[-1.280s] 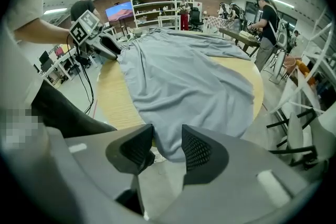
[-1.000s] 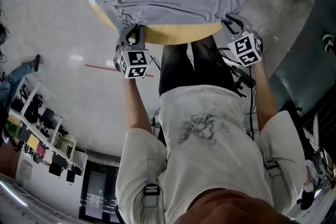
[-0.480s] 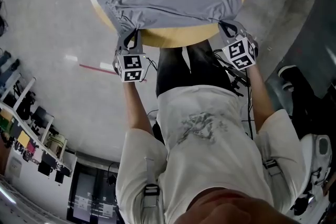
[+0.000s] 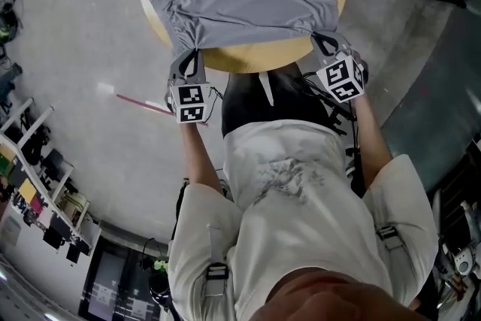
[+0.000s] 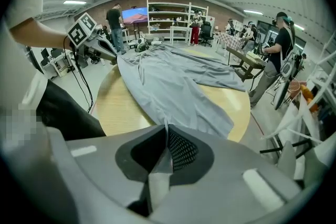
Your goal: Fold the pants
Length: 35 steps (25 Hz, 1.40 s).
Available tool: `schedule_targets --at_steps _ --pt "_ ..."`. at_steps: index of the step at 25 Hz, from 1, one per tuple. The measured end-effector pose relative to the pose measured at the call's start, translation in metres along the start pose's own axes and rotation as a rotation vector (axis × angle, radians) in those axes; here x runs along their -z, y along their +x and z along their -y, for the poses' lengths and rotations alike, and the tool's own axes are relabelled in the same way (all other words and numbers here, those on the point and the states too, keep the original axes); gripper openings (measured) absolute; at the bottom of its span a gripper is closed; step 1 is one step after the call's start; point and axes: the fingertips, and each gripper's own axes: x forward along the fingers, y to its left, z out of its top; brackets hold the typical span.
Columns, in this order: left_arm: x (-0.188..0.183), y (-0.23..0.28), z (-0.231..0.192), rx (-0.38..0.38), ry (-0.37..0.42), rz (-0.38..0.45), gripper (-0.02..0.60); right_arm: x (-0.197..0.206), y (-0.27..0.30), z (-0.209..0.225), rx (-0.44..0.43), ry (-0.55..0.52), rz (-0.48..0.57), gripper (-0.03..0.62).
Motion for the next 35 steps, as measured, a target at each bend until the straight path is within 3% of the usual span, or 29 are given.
schedule_targets --at_steps 9,16,35 --pt "-0.026 -0.025 0.004 -0.04 -0.019 0.046 0.02 -0.023 -0.017 0.023 0.029 -0.033 0.034 0.023" --pt "-0.048 -0.034 -0.002 -0.025 -0.023 0.083 0.02 -0.041 -0.024 0.04 0.056 -0.051 0.029 0.023" --pt "-0.095 0.02 -0.05 0.075 -0.059 0.111 0.02 -0.09 0.03 0.113 0.114 -0.064 -0.065 0.023"
